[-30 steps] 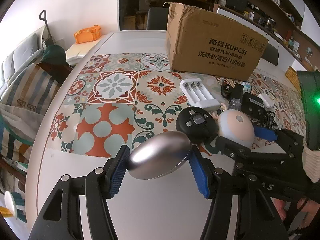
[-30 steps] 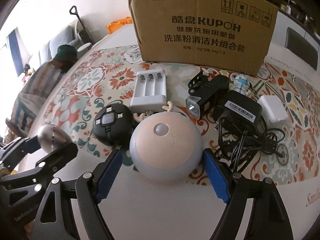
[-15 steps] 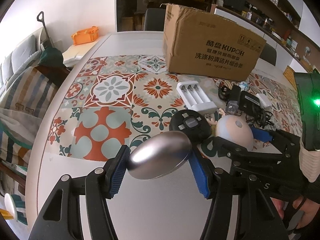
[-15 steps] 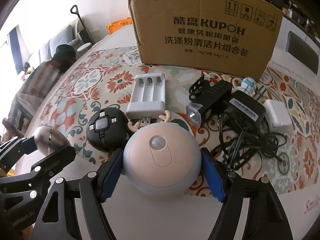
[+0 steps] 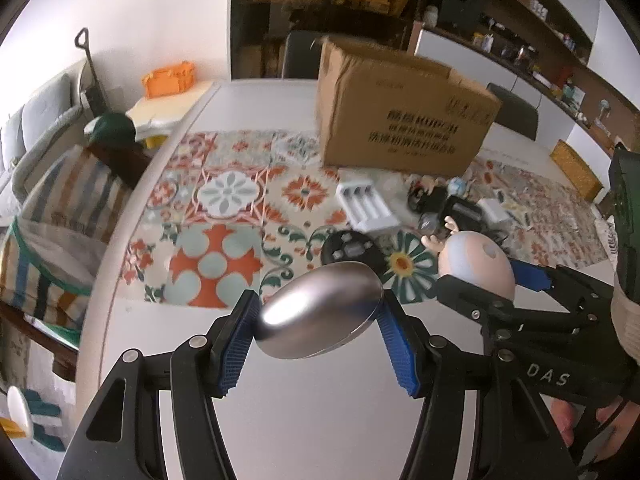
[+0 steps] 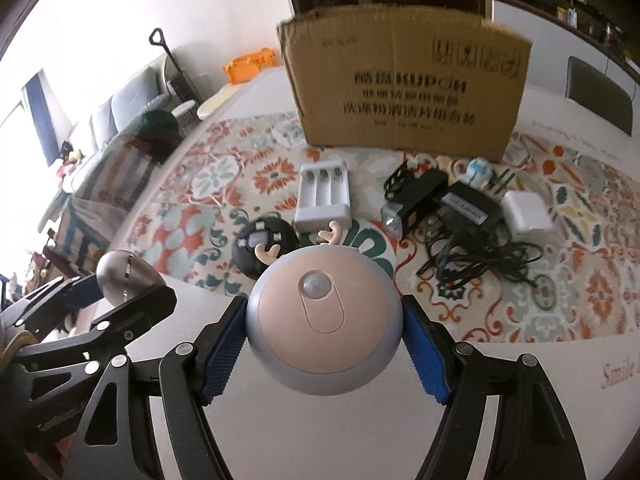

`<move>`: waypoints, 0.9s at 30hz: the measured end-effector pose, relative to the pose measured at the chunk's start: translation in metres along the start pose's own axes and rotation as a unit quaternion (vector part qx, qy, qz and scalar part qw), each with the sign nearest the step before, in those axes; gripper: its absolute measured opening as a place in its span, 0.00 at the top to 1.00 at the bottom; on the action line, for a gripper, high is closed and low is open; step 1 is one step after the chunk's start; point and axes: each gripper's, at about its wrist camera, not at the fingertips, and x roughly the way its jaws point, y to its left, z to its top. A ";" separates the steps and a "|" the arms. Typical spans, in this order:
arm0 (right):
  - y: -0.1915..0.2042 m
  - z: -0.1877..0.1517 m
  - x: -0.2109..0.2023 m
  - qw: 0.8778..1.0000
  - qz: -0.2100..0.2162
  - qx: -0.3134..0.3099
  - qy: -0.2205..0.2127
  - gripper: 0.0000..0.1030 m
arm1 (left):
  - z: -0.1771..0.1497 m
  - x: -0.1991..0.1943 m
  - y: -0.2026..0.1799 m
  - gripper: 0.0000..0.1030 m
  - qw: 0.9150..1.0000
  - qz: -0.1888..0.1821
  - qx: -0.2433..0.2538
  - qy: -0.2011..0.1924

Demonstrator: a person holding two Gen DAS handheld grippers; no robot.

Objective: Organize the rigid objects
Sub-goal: 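Carry the silver case and pink lamp over the cardboard box with both tools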

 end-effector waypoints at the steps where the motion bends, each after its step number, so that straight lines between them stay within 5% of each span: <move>1: 0.000 0.002 -0.008 1.000 -0.003 0.002 -0.007 0.28 | 0.003 -0.005 -0.002 0.42 1.000 -0.002 0.002 -0.005; 27: -0.022 0.048 -0.150 0.985 -0.063 0.015 -0.160 0.28 | 0.084 -0.081 -0.060 0.42 0.993 -0.033 0.032 -0.112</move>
